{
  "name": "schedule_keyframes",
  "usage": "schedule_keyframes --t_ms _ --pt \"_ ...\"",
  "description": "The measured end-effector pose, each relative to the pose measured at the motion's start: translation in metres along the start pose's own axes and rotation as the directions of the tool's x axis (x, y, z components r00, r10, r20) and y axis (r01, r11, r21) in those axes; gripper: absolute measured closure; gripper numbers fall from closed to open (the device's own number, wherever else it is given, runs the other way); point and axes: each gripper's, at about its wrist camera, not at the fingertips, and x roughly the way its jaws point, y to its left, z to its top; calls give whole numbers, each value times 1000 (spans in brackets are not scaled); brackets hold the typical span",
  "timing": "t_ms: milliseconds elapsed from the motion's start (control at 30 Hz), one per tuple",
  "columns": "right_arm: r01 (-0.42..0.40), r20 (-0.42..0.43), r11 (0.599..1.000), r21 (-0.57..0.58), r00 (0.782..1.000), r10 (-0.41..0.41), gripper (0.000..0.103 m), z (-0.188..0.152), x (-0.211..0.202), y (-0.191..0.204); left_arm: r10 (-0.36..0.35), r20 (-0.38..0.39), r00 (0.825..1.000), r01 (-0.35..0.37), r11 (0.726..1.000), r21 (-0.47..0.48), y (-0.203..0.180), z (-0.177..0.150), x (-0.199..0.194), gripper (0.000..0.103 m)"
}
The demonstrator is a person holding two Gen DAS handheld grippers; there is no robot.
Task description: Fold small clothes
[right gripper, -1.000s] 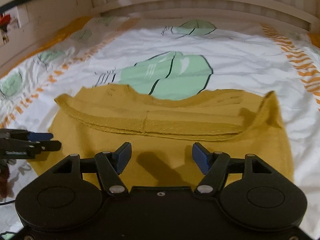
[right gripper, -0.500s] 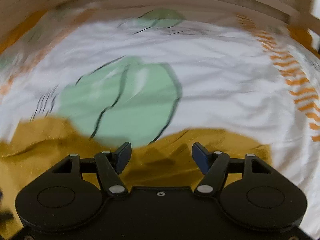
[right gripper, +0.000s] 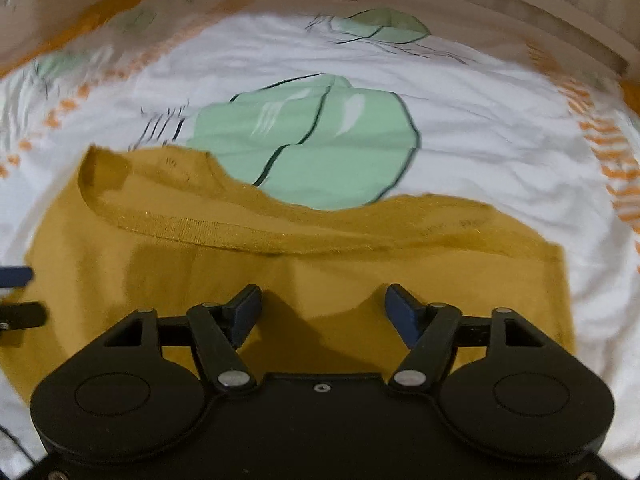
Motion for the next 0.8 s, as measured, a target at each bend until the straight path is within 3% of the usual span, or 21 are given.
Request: schedule_keyframes --t_ms 67,167,233,300,367,567,800 --pt "7 -16 1000 30 1000 -6 23 16 14 0 -5 0 1000 5 1000 1 2 0 0 43" --pt "4 -43 983 185 999 4 23 39 33 -19 -18 -2 1000 18 1000 -6 4 0 -2 43" --pt "70 -40 973 220 997 -63 24 48 39 -32 -24 -5 1000 24 1000 -7 5 -1 -4 43" --pt "109 -20 961 253 994 -107 24 48 34 -44 -27 -13 1000 27 1000 -7 6 -1 -6 43" --pt "87 30 954 288 995 -100 24 40 18 -52 -30 -20 999 30 1000 -3 5 -1 -8 43" --pt "8 127 994 112 992 -22 23 -4 -25 -19 -13 -31 999 14 999 48 -3 -4 -9 42" --pt "-67 176 991 -114 981 86 23 -26 -43 54 13 -34 999 -9 993 117 -11 -7 -9 41"
